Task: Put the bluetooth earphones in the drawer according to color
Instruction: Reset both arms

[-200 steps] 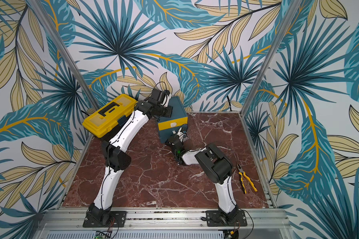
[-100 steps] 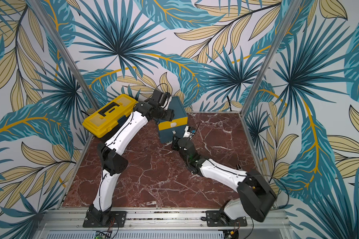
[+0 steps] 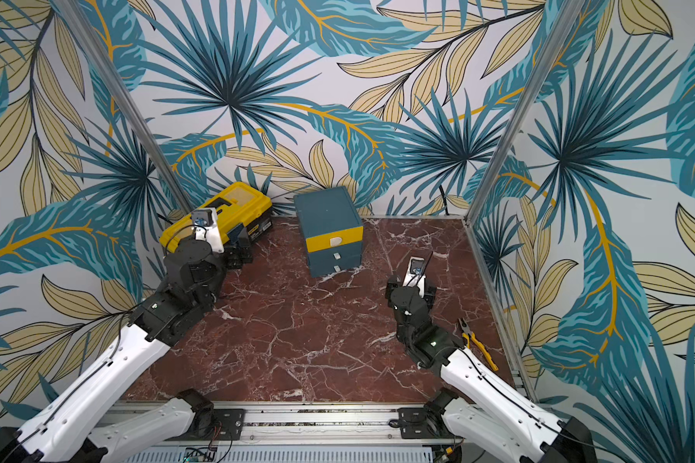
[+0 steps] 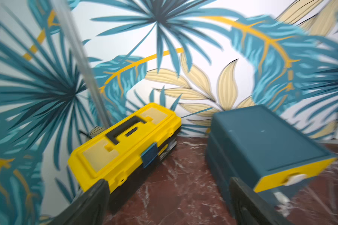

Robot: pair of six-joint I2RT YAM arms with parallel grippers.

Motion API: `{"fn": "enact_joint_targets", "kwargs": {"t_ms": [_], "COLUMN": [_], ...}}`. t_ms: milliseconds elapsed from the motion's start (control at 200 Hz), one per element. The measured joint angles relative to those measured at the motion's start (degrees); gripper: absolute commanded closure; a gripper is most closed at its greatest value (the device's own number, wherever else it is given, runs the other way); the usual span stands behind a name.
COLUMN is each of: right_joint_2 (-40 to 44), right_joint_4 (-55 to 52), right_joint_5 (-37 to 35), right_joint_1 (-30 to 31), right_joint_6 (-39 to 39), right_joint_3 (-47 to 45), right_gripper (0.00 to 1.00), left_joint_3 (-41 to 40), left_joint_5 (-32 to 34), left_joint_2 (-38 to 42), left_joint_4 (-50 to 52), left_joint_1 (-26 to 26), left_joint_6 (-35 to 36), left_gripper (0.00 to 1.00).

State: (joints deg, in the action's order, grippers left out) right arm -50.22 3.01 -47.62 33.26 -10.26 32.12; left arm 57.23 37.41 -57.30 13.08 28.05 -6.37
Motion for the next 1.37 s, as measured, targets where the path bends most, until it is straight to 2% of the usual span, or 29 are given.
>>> {"fn": "enact_joint_targets", "kwargs": {"t_ms": [190, 240, 361, 546, 711, 792, 847, 967, 1037, 1112, 1373], "right_joint_2": [-5.5, -11.0, -20.9, -33.2, -33.9, -35.1, -36.5, -36.5, -36.5, -36.5, -36.5], "right_joint_4": [15.4, 24.1, 36.0, 51.3, 52.4, 53.4, 52.9, 51.4, 50.9, 50.8, 50.5], "right_joint_5": [0.8, 2.9, 5.5, 11.1, 16.4, 18.7, 20.0, 21.7, 22.5, 22.9, 23.7], "right_joint_1": [-9.1, -13.3, -17.2, -19.3, -23.2, -25.5, -26.3, -26.8, -27.0, -27.3, -27.3], "right_joint_6": [5.3, 6.3, 8.4, 12.5, 11.7, 10.9, 10.1, 9.4, 9.0, 8.7, 8.5], "right_joint_3": [-10.3, -12.9, -14.6, -15.3, -14.4, -13.0, -11.8, -11.1, -10.9, -10.9, -10.9], "right_gripper": [0.19, 0.19, 0.19, 0.19, 0.14, 0.09, 0.01, 0.00, 0.01, 0.01, 0.01], "left_joint_3": [-22.1, -27.6, -31.3, -37.2, -37.9, -37.9, -37.9, -37.8, -37.8, -37.2, -36.8], "left_joint_5": [4.7, 5.3, 4.2, -2.4, -8.7, -11.2, -13.0, -17.0, -19.9, -22.2, -24.8], "left_joint_2": [0.7, 0.0, -3.0, -11.7, -18.4, -22.4, -24.3, -25.0, -28.6, -30.4, -30.6], "left_joint_4": [-10.0, -15.4, -24.4, -41.4, -50.9, -56.9, -58.3, -59.2, -64.1, -62.3, -62.7], "left_joint_1": [-5.9, -8.8, -12.5, -19.3, -23.0, -24.3, -24.6, -24.8, -24.7, -24.7, -24.4], "left_joint_6": [1.0, 0.9, 1.9, 3.6, 3.6, 3.3, 3.4, 3.8, 5.1, 6.1, 7.5], "left_gripper": [0.00, 0.00, 0.00, 0.00, 0.00, 0.00, 0.00, 0.00, 0.00, 0.00, 0.00]}}
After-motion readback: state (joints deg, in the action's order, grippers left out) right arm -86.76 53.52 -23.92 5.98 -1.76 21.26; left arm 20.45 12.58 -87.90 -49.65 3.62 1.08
